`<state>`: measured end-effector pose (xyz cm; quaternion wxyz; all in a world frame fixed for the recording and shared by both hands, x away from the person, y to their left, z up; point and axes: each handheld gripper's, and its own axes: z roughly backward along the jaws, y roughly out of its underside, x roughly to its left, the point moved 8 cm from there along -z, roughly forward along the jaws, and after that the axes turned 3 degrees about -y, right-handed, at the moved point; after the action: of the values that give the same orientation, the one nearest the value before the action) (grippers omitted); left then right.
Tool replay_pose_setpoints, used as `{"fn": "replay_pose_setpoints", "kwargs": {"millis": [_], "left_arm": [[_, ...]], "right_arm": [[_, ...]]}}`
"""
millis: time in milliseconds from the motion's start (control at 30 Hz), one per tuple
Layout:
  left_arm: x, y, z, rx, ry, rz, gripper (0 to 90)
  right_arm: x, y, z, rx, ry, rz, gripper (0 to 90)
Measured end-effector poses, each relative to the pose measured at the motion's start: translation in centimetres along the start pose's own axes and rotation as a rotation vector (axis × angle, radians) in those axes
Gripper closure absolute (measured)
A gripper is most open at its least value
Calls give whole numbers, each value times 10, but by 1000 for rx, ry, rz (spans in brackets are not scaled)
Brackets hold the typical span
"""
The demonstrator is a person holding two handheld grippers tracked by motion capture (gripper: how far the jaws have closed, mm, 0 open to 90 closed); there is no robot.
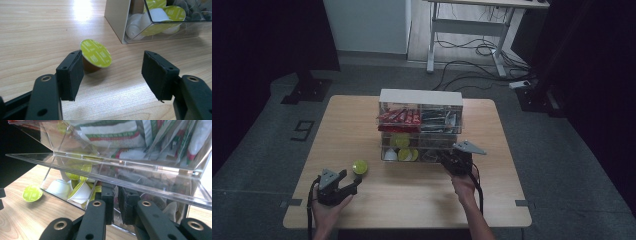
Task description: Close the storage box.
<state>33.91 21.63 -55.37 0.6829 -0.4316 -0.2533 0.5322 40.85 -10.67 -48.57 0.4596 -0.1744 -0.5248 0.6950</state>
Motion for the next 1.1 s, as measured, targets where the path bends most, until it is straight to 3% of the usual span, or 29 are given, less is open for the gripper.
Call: {"fn": "replay_pose_setpoints", "kwargs": {"millis": [1100], "left_arm": [[-3,3,-4,19,1,-4,349]], "right_arm": [[-14,32,3,33,14,-31,810]]}}
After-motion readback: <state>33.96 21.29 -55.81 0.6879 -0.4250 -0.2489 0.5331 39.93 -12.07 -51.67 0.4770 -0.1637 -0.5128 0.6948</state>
